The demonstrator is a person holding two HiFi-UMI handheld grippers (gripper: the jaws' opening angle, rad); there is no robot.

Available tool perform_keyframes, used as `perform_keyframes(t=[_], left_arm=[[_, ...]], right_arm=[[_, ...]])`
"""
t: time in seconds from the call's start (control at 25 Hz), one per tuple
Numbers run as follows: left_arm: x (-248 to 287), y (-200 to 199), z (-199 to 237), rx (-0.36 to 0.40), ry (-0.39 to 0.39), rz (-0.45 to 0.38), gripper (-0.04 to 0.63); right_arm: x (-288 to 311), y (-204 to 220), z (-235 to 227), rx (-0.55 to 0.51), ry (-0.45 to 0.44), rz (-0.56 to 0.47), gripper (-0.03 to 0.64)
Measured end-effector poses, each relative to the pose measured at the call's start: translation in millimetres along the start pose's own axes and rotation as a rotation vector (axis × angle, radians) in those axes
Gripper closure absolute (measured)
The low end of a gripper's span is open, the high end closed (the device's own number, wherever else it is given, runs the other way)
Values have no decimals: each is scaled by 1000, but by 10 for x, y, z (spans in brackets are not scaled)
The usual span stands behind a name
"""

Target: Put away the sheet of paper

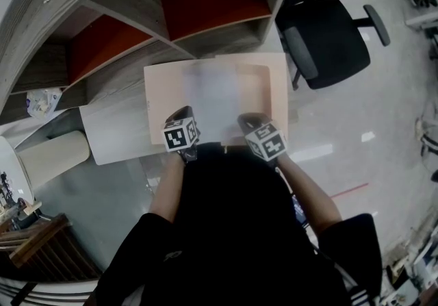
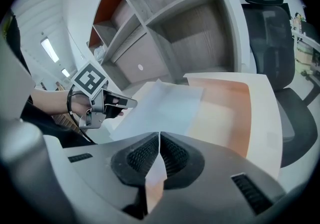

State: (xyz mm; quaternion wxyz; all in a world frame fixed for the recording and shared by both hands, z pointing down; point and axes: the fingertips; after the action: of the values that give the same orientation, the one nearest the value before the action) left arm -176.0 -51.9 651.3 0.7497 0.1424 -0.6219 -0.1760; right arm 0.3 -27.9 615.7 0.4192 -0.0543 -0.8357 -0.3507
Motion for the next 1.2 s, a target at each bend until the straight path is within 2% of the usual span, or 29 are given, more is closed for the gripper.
perform_keyframes(t=[0.52,1.2], left_arm=[[36,111,-142,-18,1,4,549],[79,81,-344,12,8,-1,549]], right_arm=[[-82,107,-43,-3,-13,1,592],[-177,192,-161,1,9,-30,592]])
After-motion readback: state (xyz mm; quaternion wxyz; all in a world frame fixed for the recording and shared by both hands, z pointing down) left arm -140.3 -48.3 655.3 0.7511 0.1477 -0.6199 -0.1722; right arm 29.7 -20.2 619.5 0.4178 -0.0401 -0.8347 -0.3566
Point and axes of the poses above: the fingertips, and each gripper's own axes: x forward along the fingers, z to its left, y out of its underside, and after that the axes turned 2 degrees about y, right-handed
